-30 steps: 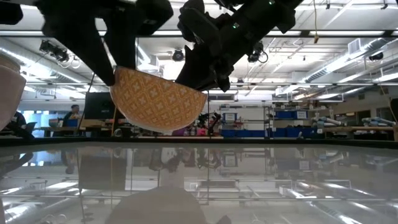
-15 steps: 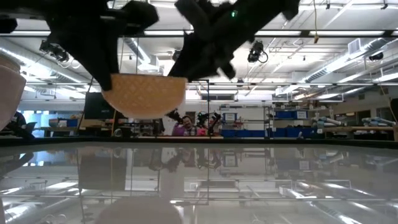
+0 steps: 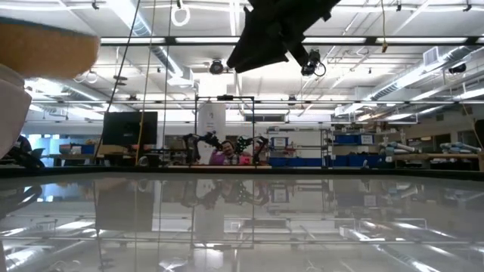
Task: Nest bowls inside each other by size order
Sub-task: Stack the blue bowl on the gray bowl
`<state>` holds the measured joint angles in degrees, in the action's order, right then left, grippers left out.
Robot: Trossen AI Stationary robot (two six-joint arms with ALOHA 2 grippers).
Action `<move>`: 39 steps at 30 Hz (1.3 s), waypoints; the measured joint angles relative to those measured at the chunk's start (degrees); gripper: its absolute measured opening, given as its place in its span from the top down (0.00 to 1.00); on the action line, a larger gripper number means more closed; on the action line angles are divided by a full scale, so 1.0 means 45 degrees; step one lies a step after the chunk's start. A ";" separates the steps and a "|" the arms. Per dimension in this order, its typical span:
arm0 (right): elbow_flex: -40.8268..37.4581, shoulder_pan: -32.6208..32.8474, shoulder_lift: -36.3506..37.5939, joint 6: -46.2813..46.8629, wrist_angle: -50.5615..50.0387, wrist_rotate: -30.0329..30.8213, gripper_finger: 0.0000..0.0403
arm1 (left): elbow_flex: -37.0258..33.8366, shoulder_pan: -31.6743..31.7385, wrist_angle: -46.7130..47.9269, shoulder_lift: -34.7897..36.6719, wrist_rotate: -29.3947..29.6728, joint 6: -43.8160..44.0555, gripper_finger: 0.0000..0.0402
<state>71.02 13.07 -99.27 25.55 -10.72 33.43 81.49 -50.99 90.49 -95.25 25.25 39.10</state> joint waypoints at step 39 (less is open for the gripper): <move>0.0005 0.0329 0.0015 0.1051 -0.1462 -0.0102 0.74 | -0.2224 -0.3169 -0.5237 0.0739 -0.1169 0.5792 0.80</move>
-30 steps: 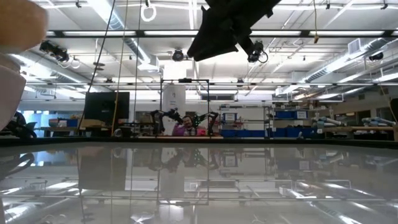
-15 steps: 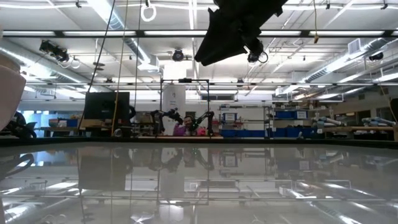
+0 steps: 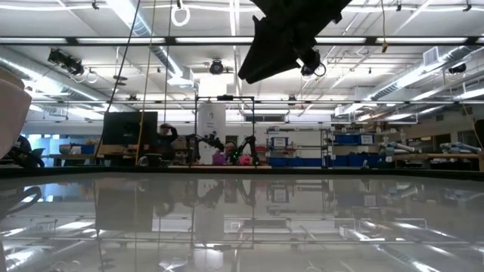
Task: Nest bowls inside each other by size order
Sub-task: Stack the blue bowl on the gray bowl, then return to Home Position
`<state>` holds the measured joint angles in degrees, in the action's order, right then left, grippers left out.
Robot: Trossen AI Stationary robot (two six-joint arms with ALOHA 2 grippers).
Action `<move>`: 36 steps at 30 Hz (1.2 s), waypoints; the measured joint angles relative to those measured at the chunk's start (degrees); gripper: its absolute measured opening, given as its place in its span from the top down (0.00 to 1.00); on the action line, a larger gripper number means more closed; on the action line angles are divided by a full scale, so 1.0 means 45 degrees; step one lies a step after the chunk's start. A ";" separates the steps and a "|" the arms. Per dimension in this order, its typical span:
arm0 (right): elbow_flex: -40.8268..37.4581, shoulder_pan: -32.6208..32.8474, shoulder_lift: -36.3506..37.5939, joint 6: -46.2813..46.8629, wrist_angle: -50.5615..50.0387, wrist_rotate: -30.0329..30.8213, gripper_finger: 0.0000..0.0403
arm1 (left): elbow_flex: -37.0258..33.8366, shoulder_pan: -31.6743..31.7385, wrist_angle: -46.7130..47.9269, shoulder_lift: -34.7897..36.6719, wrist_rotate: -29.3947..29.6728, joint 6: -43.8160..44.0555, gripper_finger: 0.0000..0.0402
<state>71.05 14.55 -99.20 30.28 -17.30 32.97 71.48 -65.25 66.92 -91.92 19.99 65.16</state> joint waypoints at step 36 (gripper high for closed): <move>-0.5279 0.3629 0.4464 -0.1006 0.4459 0.1811 0.87 | -0.0724 0.2663 0.1125 0.0900 0.7115 -0.2051 0.59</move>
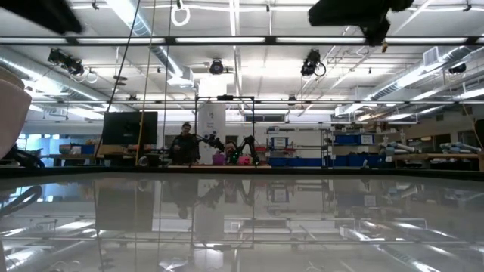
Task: Nest bowls inside each other by size order
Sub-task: Return to Home Position
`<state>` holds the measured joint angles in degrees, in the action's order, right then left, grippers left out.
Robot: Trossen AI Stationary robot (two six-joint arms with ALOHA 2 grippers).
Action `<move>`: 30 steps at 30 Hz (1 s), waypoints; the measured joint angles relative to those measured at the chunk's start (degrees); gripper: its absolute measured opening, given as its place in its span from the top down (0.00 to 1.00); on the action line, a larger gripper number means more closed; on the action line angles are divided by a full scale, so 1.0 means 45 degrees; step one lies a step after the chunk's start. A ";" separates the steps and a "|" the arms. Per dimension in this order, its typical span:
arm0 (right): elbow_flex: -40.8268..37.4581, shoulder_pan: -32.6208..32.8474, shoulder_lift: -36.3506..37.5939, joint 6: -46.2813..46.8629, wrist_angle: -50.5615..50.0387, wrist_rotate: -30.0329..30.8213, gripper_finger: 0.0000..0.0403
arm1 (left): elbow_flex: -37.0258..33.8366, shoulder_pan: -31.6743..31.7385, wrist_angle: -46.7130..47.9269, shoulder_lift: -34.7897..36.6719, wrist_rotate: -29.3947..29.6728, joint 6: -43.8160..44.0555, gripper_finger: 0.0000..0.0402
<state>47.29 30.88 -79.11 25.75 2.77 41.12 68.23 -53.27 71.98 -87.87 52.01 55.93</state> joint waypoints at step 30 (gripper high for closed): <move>-0.4580 -0.1672 0.6690 -0.4336 0.2765 -0.3054 0.98 | -0.8212 0.8809 -1.4307 1.1381 -0.5776 -1.1975 0.59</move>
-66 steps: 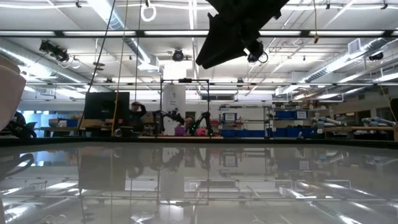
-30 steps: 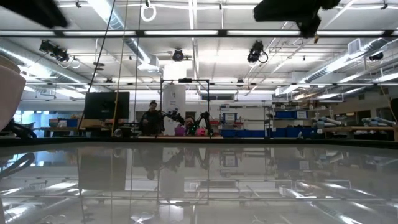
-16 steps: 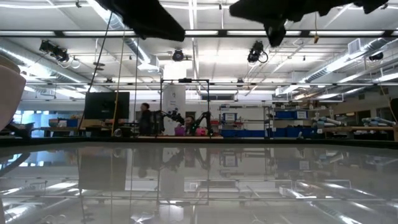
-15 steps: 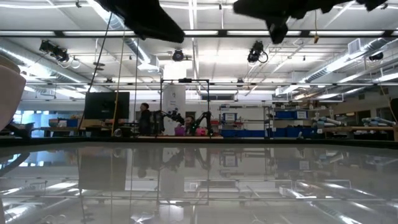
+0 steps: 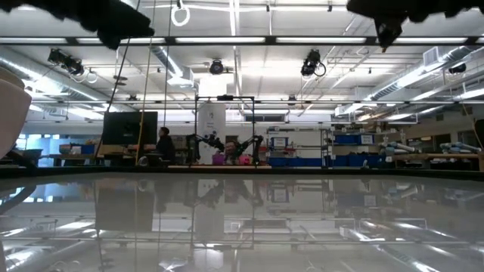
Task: Nest bowls inside each other by size order
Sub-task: Return to Home Position
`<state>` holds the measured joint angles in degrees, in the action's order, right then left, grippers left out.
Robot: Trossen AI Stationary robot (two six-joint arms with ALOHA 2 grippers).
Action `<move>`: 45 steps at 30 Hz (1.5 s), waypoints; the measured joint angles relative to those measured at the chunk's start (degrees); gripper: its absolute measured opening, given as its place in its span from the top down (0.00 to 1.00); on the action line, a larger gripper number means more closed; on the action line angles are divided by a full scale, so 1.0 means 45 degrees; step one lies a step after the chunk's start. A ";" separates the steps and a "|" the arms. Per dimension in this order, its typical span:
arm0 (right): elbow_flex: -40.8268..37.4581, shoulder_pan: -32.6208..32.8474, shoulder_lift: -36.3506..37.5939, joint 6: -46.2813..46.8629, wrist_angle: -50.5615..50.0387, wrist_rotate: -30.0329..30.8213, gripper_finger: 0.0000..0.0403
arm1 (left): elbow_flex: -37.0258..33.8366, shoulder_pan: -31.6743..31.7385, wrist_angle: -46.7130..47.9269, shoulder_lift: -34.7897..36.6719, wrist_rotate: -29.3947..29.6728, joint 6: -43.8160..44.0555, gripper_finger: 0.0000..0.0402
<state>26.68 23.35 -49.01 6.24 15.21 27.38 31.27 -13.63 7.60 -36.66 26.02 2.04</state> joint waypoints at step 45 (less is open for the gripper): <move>-0.4493 -0.3133 0.6688 -0.1351 0.0945 -0.1558 0.98 | -0.4101 0.4314 -0.2474 0.5430 -0.4473 -0.1030 0.64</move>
<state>6.46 9.25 -18.91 0.16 19.46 20.36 12.82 5.78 -3.53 -12.22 5.89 -2.59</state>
